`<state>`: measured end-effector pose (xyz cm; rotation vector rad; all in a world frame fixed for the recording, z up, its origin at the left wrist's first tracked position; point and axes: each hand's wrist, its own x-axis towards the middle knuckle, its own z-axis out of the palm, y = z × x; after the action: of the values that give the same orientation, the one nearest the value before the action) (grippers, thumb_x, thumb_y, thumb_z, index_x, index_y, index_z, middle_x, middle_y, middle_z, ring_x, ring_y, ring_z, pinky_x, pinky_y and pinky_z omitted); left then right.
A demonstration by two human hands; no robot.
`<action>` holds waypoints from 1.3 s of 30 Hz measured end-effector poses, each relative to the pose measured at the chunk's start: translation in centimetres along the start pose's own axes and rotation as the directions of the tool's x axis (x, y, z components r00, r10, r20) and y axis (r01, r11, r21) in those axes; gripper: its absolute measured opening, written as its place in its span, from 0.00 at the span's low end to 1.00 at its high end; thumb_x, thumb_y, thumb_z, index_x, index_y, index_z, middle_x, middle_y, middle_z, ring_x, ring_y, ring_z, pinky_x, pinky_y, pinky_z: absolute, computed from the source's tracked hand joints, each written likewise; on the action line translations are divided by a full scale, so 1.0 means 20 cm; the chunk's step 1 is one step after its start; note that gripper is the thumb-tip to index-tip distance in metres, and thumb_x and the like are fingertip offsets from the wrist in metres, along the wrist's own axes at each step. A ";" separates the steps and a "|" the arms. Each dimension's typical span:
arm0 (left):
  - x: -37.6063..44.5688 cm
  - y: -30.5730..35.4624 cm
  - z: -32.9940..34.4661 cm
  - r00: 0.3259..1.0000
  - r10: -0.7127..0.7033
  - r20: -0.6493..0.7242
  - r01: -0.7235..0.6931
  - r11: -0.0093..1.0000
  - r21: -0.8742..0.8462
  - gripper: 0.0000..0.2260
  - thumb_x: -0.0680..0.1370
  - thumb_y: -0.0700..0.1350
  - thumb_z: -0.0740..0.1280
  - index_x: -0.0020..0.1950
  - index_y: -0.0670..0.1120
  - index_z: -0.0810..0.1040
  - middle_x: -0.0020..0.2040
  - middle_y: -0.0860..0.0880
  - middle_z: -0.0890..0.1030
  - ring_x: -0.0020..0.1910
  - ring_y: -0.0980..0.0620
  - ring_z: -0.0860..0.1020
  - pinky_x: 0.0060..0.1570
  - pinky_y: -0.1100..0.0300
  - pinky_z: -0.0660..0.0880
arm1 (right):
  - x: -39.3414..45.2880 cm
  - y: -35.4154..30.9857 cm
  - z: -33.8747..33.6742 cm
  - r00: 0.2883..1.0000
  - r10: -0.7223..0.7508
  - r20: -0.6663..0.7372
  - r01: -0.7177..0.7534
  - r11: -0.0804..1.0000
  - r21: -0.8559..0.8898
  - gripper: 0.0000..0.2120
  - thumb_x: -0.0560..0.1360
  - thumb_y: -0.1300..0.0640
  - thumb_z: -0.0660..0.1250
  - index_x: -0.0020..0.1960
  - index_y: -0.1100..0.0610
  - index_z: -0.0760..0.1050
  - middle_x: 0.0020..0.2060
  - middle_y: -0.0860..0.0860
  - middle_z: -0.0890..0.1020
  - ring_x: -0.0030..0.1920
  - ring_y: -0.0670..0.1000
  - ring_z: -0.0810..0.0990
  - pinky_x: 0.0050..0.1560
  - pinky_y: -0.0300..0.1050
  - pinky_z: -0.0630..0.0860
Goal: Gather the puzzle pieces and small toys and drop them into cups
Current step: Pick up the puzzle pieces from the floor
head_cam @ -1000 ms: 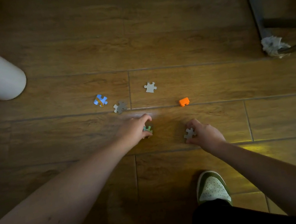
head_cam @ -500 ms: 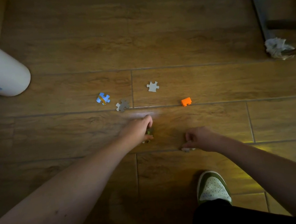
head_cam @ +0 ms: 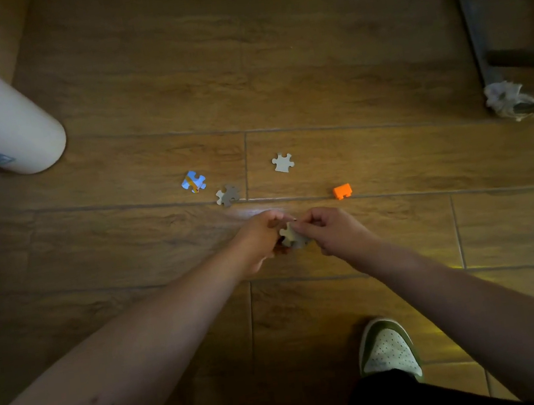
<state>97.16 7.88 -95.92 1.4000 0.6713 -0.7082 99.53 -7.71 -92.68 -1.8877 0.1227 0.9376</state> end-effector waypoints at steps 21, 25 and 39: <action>0.03 0.10 -0.45 0.966 0.076 -0.248 -0.138 0.960 -0.244 0.07 0.77 0.36 0.68 0.53 0.43 0.74 0.44 0.46 0.77 0.35 0.53 0.76 0.34 0.64 0.78 | 0.57 -0.21 -0.11 0.975 -0.190 -0.115 0.095 0.822 -0.561 0.21 0.77 0.51 0.67 0.69 0.51 0.70 0.36 0.48 0.77 0.40 0.52 0.77 0.34 0.41 0.67; 0.09 0.13 -0.58 0.899 0.107 -0.425 -0.148 0.987 -0.064 0.06 0.77 0.39 0.69 0.50 0.44 0.73 0.47 0.42 0.79 0.37 0.51 0.78 0.39 0.59 0.78 | 0.66 -0.23 -0.11 0.984 -0.161 -0.082 0.075 0.779 -0.622 0.24 0.76 0.50 0.68 0.70 0.51 0.67 0.52 0.57 0.82 0.51 0.59 0.81 0.41 0.45 0.71; 0.20 0.22 -0.74 0.892 0.244 -0.379 0.096 0.719 0.689 0.27 0.75 0.48 0.72 0.70 0.48 0.66 0.63 0.44 0.76 0.57 0.45 0.77 0.51 0.54 0.75 | 0.67 -0.16 -0.06 0.992 -0.096 -0.079 0.031 0.802 -0.597 0.20 0.67 0.50 0.78 0.51 0.52 0.70 0.47 0.53 0.81 0.45 0.54 0.80 0.41 0.47 0.76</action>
<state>103.00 22.66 -97.16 2.3404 0.7261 -0.5909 110.95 -2.97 -98.81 -2.5084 -0.2006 0.8912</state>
